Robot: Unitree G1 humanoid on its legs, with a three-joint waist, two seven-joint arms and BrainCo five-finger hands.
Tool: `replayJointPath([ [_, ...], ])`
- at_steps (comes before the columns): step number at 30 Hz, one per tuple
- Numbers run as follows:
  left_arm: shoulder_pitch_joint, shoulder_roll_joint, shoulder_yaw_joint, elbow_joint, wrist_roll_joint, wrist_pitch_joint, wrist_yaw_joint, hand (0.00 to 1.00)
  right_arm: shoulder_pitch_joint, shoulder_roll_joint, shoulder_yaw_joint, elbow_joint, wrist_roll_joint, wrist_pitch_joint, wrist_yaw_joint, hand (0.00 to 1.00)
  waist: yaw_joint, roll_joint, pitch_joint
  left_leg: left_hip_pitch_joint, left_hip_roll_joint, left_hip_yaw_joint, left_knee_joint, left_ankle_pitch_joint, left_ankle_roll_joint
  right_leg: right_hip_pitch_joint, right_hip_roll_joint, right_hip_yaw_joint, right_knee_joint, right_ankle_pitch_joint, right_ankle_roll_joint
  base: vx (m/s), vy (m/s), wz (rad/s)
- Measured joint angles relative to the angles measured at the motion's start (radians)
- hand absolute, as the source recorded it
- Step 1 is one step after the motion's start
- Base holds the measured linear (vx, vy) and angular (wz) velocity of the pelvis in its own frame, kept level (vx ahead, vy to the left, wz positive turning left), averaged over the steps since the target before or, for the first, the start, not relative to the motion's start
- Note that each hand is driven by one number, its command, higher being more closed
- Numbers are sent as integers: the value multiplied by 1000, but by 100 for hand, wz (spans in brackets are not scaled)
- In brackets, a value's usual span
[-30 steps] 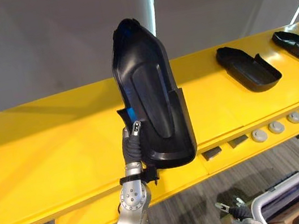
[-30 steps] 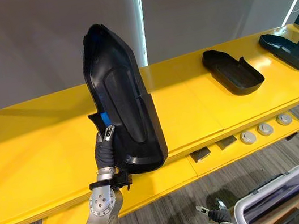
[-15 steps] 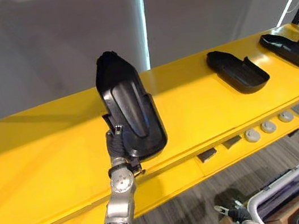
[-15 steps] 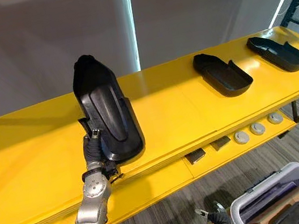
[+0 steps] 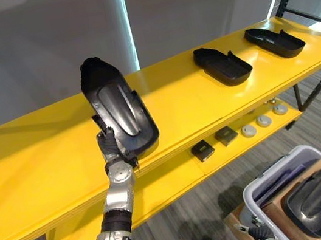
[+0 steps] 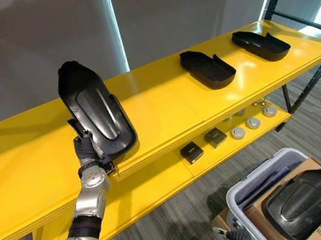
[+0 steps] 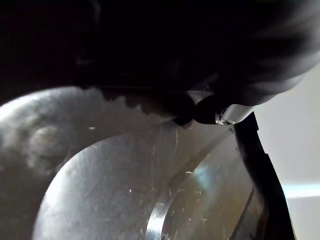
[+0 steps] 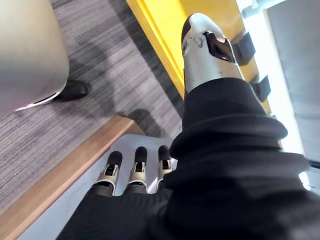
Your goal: Walk over and take plastic housings, then place them on the shelf
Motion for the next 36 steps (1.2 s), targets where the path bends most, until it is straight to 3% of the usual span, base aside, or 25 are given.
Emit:
replayJointPath([
  [10, -170, 58, 91, 228, -77, 15, -2, 100, -30, -4, 1, 1, -8, 0, 2, 0, -24, 6, 10, 1, 16, 24, 7, 10, 0, -14, 20, 26, 4, 39, -22, 71, -13, -10],
  [11, -189, 61, 99, 240, -85, 15, -4, 0, -34, -6, 1, 0, -8, 0, 2, 0, -25, 7, 11, 2, 15, 25, 7, 10, 0, -14, 20, 27, 4, 39, -22, 52, 19, -14],
  [19, -261, 90, 129, 319, -101, 18, -6, 0, -50, -13, 1, 3, -10, 0, 3, 0, -50, 4, 31, 5, 9, 17, 7, 9, 1, -11, 13, 28, 4, 39, -22, -4, 20, -1],
  [36, -319, 117, 178, 383, -95, 35, -23, 0, -39, -19, 2, 3, -5, 0, 3, 0, -50, -1, 51, 13, 12, 18, 6, 9, 1, -7, 16, 32, 4, 41, -22, -36, 3, 0],
])
